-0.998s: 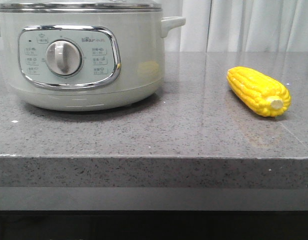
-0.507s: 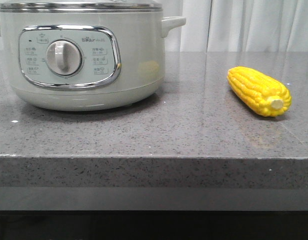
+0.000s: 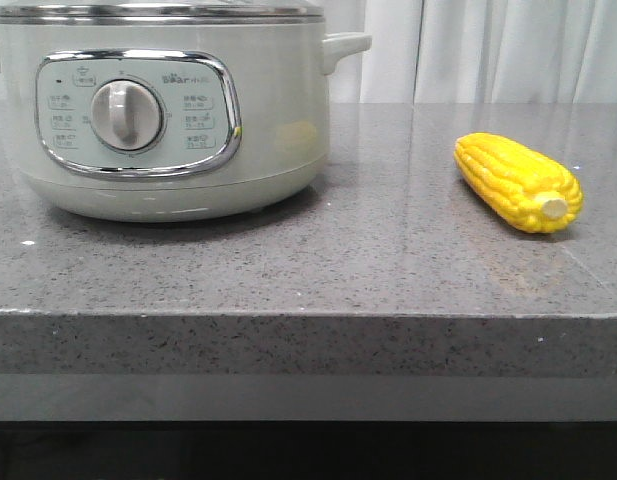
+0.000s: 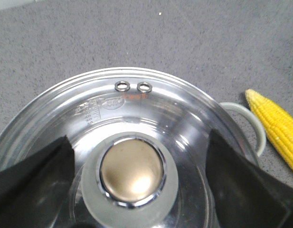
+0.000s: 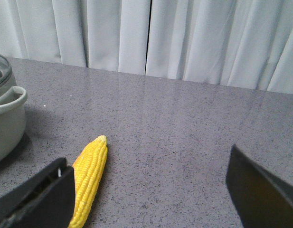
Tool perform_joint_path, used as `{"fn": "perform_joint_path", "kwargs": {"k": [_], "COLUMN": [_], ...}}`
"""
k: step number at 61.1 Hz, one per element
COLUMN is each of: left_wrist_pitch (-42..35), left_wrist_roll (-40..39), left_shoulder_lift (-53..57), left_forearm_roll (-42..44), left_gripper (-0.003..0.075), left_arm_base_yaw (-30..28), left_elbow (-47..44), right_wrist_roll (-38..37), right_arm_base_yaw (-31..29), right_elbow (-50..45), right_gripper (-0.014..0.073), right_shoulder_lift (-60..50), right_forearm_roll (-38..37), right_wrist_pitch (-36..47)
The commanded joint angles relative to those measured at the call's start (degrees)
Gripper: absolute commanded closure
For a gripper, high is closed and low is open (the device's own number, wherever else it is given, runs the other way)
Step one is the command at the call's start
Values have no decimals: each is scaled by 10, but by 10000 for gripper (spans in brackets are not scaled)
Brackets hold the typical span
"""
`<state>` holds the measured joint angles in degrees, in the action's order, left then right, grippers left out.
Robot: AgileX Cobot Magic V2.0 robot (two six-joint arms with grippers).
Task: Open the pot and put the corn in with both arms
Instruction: 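Move the left gripper over the pot and grasp the glass lid knob, then lift the glass lid off the pot with the left gripper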
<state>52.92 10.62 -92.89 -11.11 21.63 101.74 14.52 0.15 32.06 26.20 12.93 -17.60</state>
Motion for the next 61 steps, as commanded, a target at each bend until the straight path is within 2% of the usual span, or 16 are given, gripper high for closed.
{"fn": "perform_joint_path", "kwargs": {"k": [1,21,27,45,53,61], "left_wrist_pitch": [-18,-6,0,15,15,14], "left_wrist_roll": [-7,-7,-7,-7,-7,-7], "left_shoulder_lift": [5,-12,-12,-12,-12,-2], "left_forearm_roll": [-11,-10,-10,-9,5,7], "left_gripper": [166,181,231,449,489,489], "left_arm_base_yaw": [5,5,5,5,5,5], "left_elbow": [32,32,32,32,40,60], "right_wrist_roll": [3,3,3,3,3,3], "right_arm_base_yaw": [-3,-3,-3,-3,-3,-3], "right_elbow": [20,20,20,20,20,20], "right_gripper": [-59,-59,-59,-59,-59,-59], "right_shoulder_lift": [7,7,7,7,7,7], "right_forearm_roll": [6,6,6,6,6,6], "right_wrist_pitch": [44,44,44,44,44,44]}}
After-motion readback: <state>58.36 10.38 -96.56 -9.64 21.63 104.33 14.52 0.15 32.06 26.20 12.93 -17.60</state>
